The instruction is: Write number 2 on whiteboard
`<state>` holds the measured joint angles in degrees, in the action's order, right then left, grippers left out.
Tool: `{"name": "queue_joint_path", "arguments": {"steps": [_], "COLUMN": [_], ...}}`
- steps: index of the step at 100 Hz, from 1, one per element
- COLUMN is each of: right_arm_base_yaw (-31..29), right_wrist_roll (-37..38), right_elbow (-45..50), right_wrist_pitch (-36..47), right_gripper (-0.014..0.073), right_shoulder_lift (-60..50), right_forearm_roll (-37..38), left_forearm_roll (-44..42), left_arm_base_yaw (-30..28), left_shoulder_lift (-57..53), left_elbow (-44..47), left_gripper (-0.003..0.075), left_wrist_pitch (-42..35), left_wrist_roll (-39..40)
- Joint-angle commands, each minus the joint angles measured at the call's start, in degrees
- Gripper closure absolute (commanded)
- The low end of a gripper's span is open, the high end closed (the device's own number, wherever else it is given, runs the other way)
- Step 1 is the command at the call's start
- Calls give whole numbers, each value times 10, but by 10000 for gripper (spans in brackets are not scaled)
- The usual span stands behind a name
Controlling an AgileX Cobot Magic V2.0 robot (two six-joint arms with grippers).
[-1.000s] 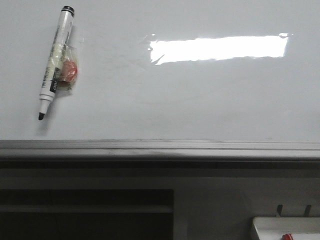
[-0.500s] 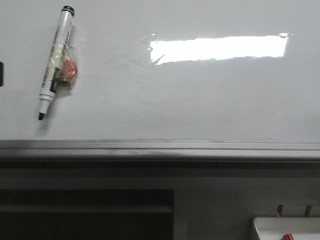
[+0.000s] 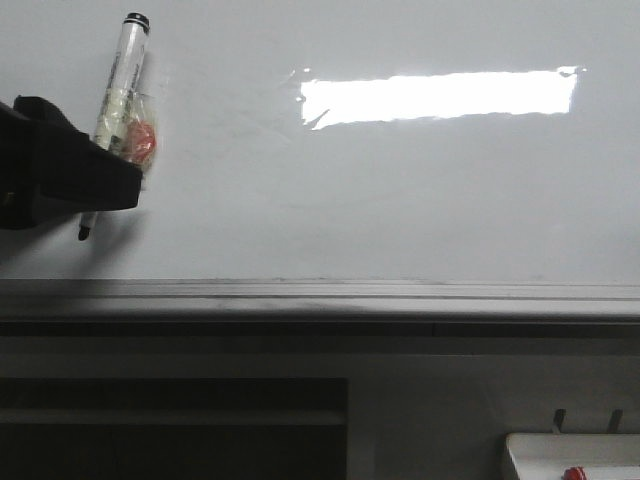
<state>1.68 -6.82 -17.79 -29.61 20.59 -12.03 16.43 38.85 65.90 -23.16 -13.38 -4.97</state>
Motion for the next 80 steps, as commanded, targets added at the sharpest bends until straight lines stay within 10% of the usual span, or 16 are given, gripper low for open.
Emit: {"name": "queue_joint_path", "arguments": {"steps": [1,10,41,65,80], "right_arm_base_yaw": [0,6,144,239,256], "right_wrist_roll": [-6,-6,-240,-414,-439], "right_elbow": [-20,-20,-50,-121,-174], "right_wrist_pitch": [40,37,-24,-40,-61], "right_gripper": [655,655,648,292,268], "right_shoulder_lift": [9,9,11,64,142], "right_forearm_roll": [-6,-6,-213,-353,-372], "left_forearm_roll": [20,14,-164,-355,-424], "left_arm_base_yaw": [2,2,24,103,128], "left_shoulder_lift": [7,8,-54,-101,-101], "left_elbow": [-16,-16,-16,-16,-16], "left_gripper": [531,745,741,741,741], "left_wrist_pitch": [-36,-37,26,27,9], "left_wrist_roll": [1,1,1,1,1]}}
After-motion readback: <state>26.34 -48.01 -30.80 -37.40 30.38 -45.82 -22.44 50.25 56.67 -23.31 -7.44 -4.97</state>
